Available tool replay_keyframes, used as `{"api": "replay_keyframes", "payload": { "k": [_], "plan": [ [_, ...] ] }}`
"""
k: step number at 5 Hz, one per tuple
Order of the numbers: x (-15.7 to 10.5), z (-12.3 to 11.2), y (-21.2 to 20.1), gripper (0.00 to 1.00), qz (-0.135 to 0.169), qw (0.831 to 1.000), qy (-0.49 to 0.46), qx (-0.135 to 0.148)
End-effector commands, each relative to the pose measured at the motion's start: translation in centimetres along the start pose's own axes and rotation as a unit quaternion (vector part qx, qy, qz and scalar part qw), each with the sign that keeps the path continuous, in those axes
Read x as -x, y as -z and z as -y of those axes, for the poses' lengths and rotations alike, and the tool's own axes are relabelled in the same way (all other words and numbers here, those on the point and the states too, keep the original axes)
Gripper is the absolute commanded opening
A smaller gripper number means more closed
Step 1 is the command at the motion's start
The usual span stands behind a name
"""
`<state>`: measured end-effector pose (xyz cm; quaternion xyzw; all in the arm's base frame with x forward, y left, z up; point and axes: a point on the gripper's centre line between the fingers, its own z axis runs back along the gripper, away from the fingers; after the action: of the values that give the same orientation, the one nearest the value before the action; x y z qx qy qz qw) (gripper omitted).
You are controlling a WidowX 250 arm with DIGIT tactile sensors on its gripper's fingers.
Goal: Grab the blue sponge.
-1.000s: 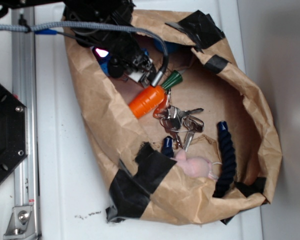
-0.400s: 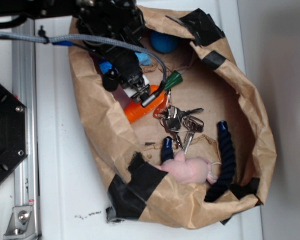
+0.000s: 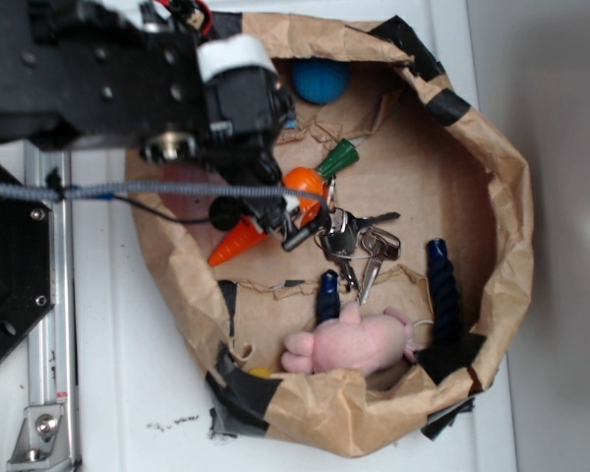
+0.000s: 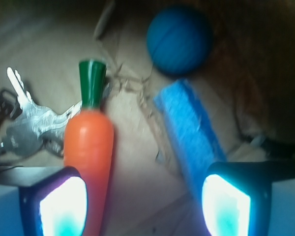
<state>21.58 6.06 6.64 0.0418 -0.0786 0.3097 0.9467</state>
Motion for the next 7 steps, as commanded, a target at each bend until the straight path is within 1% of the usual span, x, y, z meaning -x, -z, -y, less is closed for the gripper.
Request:
{"api": "replay_keyframes", "payload": {
  "k": [1, 2, 3, 4, 5, 6, 7],
  "plan": [
    [-1.3, -3.2, -1.3, 1.0, 0.008, 1.0, 0.006, -0.005],
    [-1.5, -4.3, -1.3, 1.0, -0.002, 0.999, 0.035, 0.001],
    [-1.8, -4.9, -0.7, 1.0, -0.019, 0.996, 0.085, 0.0],
    [-2.1, -5.9, -0.2, 1.0, -0.039, 0.989, 0.142, 0.028],
    [-2.3, -6.0, -0.4, 1.0, -0.031, 0.982, 0.183, 0.04],
    [-2.5, -5.2, 0.4, 1.0, -0.025, 0.979, 0.201, 0.004],
    [-2.9, -4.0, 1.8, 1.0, -0.042, 0.972, 0.228, -0.036]
  ]
}}
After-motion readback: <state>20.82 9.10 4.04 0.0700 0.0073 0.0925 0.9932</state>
